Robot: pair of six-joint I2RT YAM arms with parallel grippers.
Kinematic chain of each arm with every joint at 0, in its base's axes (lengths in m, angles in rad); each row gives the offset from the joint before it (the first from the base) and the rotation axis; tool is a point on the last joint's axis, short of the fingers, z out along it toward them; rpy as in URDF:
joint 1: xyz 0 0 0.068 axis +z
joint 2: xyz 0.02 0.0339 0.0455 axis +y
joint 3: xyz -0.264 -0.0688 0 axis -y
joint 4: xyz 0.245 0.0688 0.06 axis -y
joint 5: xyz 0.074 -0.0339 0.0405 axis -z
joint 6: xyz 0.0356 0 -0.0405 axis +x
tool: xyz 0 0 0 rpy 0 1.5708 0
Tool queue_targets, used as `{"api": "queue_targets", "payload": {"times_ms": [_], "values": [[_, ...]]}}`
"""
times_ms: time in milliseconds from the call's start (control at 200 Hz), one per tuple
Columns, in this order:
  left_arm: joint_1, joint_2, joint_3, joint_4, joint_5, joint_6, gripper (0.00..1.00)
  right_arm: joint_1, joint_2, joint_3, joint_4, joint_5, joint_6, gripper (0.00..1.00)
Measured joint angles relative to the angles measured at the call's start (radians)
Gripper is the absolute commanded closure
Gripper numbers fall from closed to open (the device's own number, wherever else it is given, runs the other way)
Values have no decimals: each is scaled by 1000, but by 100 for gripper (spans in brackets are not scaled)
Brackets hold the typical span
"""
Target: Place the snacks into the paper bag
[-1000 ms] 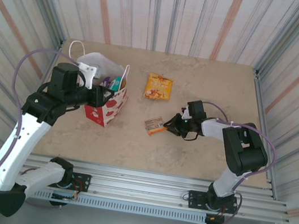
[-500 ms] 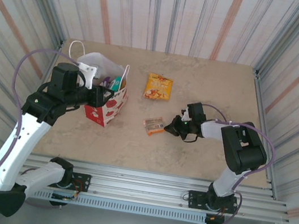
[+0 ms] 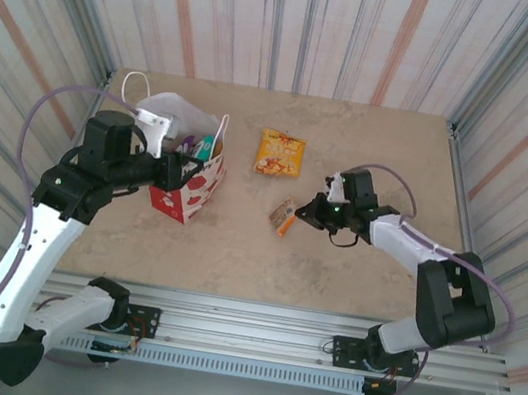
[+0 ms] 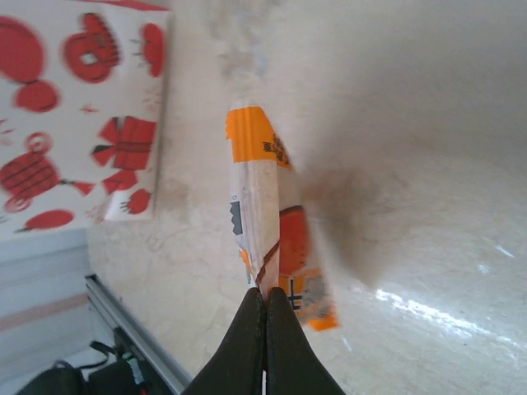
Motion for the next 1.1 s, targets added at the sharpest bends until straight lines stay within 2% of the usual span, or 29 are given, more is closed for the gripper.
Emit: {"api": "queue_targets", "payload": {"times_ms": [155, 381, 531, 711, 882, 1097], "values": [[-12, -7, 0, 19, 95, 69, 50, 0, -85, 138, -164, 8, -222, 100], [-81, -7, 0, 21, 236, 219, 48, 0, -188, 289, -341, -27, -566, 100], [-139, -7, -18, 29, 253, 325, 46, 13, -247, 324, -389, -84, -754, 100], [-196, -3, -61, 31, 253, 447, 45, 82, -319, 325, -402, -171, -985, 100], [-237, 34, -66, 32, 254, 529, 45, 114, -341, 335, -404, -263, -1110, 100], [-293, 89, -66, 40, 262, 593, 44, 130, -340, 342, -367, -330, -1135, 100]]}}
